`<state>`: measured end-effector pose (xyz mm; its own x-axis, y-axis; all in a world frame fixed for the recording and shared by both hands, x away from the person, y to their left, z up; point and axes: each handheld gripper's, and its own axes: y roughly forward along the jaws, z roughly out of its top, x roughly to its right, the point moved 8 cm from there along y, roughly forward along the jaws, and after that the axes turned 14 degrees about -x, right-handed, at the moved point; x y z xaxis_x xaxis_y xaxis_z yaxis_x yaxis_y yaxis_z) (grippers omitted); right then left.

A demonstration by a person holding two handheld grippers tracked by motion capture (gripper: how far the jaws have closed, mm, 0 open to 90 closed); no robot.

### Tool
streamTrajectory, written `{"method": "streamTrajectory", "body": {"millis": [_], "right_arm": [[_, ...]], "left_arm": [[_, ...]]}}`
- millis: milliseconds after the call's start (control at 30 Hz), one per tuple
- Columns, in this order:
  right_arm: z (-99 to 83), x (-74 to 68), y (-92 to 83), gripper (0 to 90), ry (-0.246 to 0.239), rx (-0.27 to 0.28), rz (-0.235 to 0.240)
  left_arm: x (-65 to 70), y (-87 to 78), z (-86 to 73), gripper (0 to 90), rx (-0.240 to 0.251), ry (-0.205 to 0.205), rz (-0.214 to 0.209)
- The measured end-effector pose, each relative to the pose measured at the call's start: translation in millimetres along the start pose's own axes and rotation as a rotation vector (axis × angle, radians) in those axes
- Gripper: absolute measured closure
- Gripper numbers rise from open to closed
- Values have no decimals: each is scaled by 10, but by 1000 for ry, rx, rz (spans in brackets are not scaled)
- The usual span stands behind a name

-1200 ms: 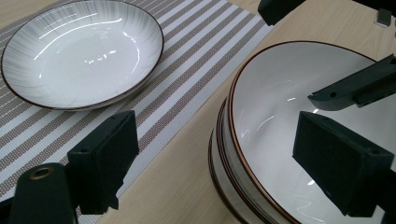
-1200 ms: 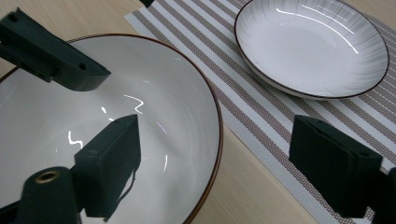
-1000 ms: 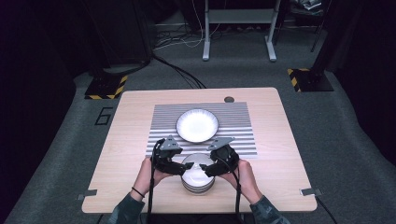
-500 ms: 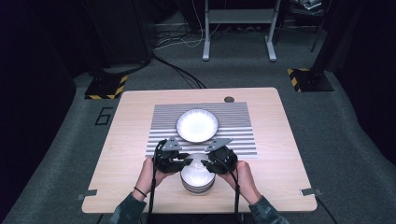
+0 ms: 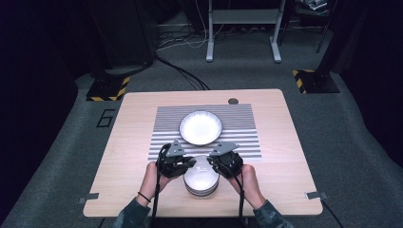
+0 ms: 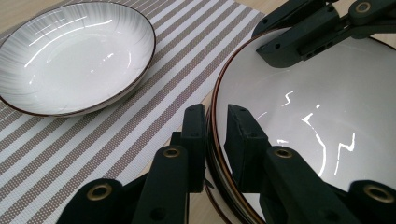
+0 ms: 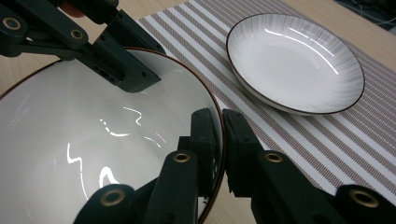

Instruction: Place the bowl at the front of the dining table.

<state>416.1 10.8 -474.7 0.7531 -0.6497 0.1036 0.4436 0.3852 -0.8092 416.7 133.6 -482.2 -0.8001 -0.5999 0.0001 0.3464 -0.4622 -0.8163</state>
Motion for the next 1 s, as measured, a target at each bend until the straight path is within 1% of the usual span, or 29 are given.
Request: {"method": "streamTrajectory", "body": {"millis": [100, 133, 167, 267, 333, 367, 433, 500, 533, 567, 700, 733, 767, 800, 833, 867, 933, 1000], "right_arm": [[12, -9, -22, 832, -13, 13, -16], [18, -12, -28, 832, -18, 22, -25], [22, -14, -38, 832, -38, 32, -36], [37, -31, -64, 833, -52, 49, -68], [40, -34, -68, 832, -58, 52, -74], [45, -37, -77, 832, -72, 58, -82], [50, -47, -86, 832, -82, 70, -92], [53, -49, -89, 831, -91, 77, -101], [54, -48, -88, 830, -89, 77, -101], [54, -45, -85, 829, -86, 75, -100], [47, -34, -88, 822, -72, 75, -81], [41, -34, -86, 777, -65, 64, -66], [37, -36, -80, 752, -60, 56, -56], [34, -38, -68, 752, -46, 43, -48], [24, -40, -54, 729, -42, 31, -45], [18, -42, -32, 726, -26, 16, -41], [0, -44, 4, 730, -12, -8, -30], [-6, -36, 24, 790, -10, -11, -36]], "left_arm": [[4, -20, 3, 793, 11, -2, 9], [3, -25, 1, 797, 13, -2, 8], [2, -26, -2, 796, 14, -2, 8], [1, -11, -7, 787, 12, -5, 8], [-1, -3, -6, 785, 12, -4, 9], [0, 15, -4, 786, 12, -4, 14], [4, 24, -6, 791, 9, -1, 17], [16, 33, -1, 807, 11, 18, 61], [25, 31, 5, 817, 12, 29, 84], [34, 25, 8, 825, 12, 30, 97], [33, 12, 17, 831, 19, 37, 100], [39, 10, 24, 831, 21, 43, 109], [43, 6, 25, 832, 22, 46, 110], [50, 3, 27, 833, 25, 45, 109], [51, -2, 29, 833, 27, 48, 112], [55, -7, 30, 833, 30, 45, 113], [59, -15, 34, 834, 33, 50, 122], [62, -23, 39, 835, 38, 55, 130]]}}
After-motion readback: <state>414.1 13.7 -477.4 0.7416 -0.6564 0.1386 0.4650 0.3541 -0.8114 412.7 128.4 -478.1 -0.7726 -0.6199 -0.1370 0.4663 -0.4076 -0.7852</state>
